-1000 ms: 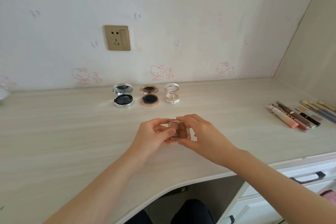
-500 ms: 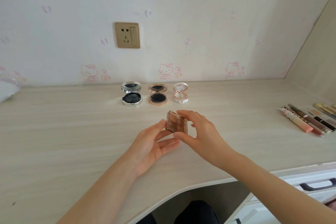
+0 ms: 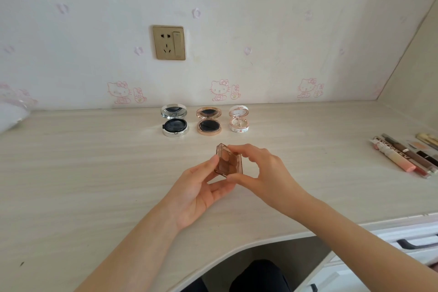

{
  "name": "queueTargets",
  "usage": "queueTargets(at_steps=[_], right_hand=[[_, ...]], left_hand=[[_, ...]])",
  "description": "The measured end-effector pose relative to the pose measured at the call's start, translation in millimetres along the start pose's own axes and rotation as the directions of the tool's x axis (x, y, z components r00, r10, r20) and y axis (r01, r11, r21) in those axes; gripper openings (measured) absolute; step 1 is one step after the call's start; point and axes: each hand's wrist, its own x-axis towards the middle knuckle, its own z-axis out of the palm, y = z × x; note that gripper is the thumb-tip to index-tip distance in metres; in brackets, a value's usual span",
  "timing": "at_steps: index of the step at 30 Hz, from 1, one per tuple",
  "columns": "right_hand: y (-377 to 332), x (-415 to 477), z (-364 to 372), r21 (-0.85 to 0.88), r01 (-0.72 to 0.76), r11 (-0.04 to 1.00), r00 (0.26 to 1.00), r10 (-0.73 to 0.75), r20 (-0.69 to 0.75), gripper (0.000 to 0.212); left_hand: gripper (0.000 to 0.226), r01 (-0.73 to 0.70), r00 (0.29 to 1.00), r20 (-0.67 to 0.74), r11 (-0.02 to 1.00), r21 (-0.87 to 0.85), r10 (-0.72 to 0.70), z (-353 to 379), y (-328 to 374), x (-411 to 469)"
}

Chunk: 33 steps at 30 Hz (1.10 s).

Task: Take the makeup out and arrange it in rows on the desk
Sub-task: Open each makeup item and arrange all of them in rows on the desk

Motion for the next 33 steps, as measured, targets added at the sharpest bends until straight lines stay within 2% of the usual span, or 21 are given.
queueTargets(at_steps=[3, 7, 11, 14, 17, 19, 20, 21, 23, 25, 27, 29, 33], right_hand=[[2, 3, -6, 0.045, -0.025, 0.999, 0.999, 0.023, 0.044, 0.05], [-1, 3, -15, 0.03, 0.032, 0.999, 0.997, -0.034, 0.065, 0.046], [-4, 2, -15, -0.042, 0.121, 0.992, 0.991, -0.123, -0.058, 0.035], [-6, 3, -13, -0.042, 0.129, 0.991, 0.983, -0.133, -0.125, 0.032], [-3, 8, -12, -0.011, 0.12, 0.993, 0.989, -0.121, -0.086, 0.03], [0, 13, -13, -0.003, 0.096, 0.995, 0.994, -0.096, -0.059, 0.029], [2, 15, -13, -0.003, 0.083, 0.997, 0.995, -0.083, -0.047, 0.029], [3, 17, -14, -0.005, 0.073, 0.997, 0.997, -0.073, -0.038, 0.028], [6, 19, -15, -0.026, 0.066, 0.998, 0.998, -0.066, -0.02, 0.027], [7, 21, -14, -0.05, 0.067, 0.997, 0.998, -0.067, 0.006, 0.026], [8, 22, -13, -0.063, 0.068, 0.996, 0.998, -0.067, 0.019, 0.026], [9, 24, -12, -0.083, 0.071, 0.994, 0.997, -0.069, 0.022, 0.026], [11, 26, -9, -0.116, 0.094, 0.989, 0.995, -0.09, 0.042, 0.026]], left_hand=[[0.045, 0.0, 1.0, -0.011, 1.0, 0.03, 0.0, -3, 1, 0], [0.042, 0.003, 1.0, 0.025, 0.999, 0.04, -0.004, -2, 1, -1], [0.038, -0.017, 0.999, 0.029, 1.0, 0.003, 0.017, 0, 1, 0], [0.038, -0.003, 1.0, 0.009, 1.0, -0.01, 0.003, 0, -1, 0], [0.035, -0.028, 0.996, -0.08, 0.996, 0.089, 0.035, 1, -2, 0], [0.026, -0.129, 0.969, -0.171, 0.952, 0.277, 0.181, 4, -5, 1], [0.023, -0.184, 0.931, -0.211, 0.881, 0.436, 0.299, 4, -8, 1], [0.022, -0.213, 0.879, -0.226, 0.768, 0.604, 0.42, 3, -10, 2], [0.024, -0.203, 0.794, -0.162, 0.506, 0.838, 0.586, 0, -15, 2], [0.025, -0.179, 0.766, -0.053, 0.293, 0.939, 0.64, -5, -19, 1], [0.024, -0.161, 0.763, 0.045, 0.123, 0.979, 0.645, -7, -20, 0], [0.025, -0.163, 0.755, 0.115, 0.015, 0.987, 0.645, -7, -22, -1], [0.027, -0.195, 0.747, 0.219, -0.108, 0.975, 0.628, -7, -24, -1]])
